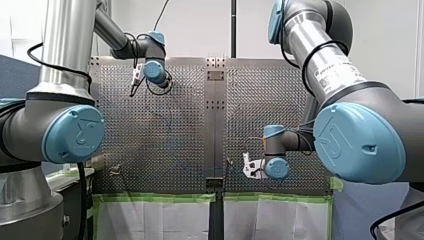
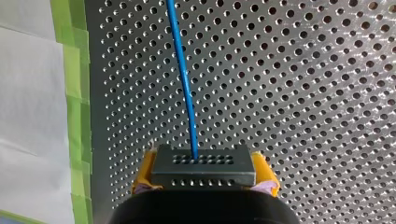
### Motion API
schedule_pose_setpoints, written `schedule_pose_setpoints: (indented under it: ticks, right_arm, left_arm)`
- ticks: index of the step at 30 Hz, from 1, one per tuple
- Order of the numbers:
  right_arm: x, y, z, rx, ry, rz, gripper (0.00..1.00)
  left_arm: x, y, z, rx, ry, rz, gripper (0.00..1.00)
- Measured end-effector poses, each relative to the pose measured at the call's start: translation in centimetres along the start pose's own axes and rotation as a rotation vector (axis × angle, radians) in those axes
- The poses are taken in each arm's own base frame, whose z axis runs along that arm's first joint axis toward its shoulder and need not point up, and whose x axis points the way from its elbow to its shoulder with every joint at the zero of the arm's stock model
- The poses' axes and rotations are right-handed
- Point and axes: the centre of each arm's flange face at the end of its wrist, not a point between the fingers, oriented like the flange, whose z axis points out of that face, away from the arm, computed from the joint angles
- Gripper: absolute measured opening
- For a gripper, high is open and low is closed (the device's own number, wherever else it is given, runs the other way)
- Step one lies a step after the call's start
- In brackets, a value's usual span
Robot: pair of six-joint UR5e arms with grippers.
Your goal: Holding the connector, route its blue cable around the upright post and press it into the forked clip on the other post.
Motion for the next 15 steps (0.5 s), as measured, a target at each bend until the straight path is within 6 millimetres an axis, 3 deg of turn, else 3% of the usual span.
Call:
schedule_pose_setpoints:
  ticks: [15]
  right_arm:
    - [-0.1, 0.0, -0.1, 0.001, -0.008, -0.001, 0.0]
  left_arm:
    - [1.1, 0.1, 2.4, -0.079, -0.053, 0.026, 1.0]
